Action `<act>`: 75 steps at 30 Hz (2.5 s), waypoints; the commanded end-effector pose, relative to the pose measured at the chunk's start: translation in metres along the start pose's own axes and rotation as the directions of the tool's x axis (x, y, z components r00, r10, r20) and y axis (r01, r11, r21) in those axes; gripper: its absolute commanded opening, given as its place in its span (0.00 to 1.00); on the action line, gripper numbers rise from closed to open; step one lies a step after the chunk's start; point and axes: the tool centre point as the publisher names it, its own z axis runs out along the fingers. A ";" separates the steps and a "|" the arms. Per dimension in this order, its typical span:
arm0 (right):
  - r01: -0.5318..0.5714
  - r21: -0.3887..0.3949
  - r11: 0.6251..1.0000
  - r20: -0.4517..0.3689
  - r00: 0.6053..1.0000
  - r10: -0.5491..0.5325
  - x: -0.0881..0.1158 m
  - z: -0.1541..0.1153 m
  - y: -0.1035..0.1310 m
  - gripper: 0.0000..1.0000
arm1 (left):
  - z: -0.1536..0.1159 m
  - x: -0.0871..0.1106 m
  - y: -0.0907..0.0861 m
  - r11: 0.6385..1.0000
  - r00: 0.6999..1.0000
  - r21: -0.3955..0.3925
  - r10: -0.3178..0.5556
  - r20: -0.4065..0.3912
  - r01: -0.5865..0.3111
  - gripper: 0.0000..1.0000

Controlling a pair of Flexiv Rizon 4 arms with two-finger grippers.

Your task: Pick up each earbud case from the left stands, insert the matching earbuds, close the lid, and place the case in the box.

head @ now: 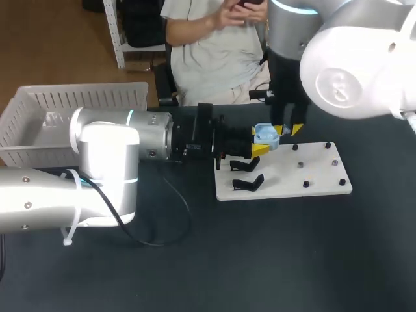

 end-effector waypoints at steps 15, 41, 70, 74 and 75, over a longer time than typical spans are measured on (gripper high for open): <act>0.157 -0.013 0.988 -0.060 0.986 -0.157 -0.006 0.003 0.014 0.00 | 0.000 0.000 -0.001 1.000 1.000 -0.005 0.001 -0.001 -0.001 0.00; 0.316 0.065 0.946 -0.066 0.948 -0.312 -0.019 0.013 0.039 0.00 | 0.000 0.000 -0.001 1.000 1.000 -0.005 0.001 -0.001 -0.001 0.00; 0.313 0.071 0.947 -0.064 0.949 -0.308 -0.024 0.023 0.037 0.00 | 0.000 0.000 -0.001 1.000 1.000 -0.005 0.001 -0.001 -0.001 0.00; 0.313 0.072 0.947 -0.061 0.949 -0.309 -0.024 0.025 0.037 0.00 | 0.000 0.000 -0.001 1.000 1.000 -0.005 0.001 -0.001 -0.001 0.00; 0.312 0.073 0.947 -0.060 0.949 -0.308 -0.024 0.025 0.037 0.00 | 0.000 0.000 -0.001 1.000 1.000 -0.005 0.001 -0.001 -0.001 0.00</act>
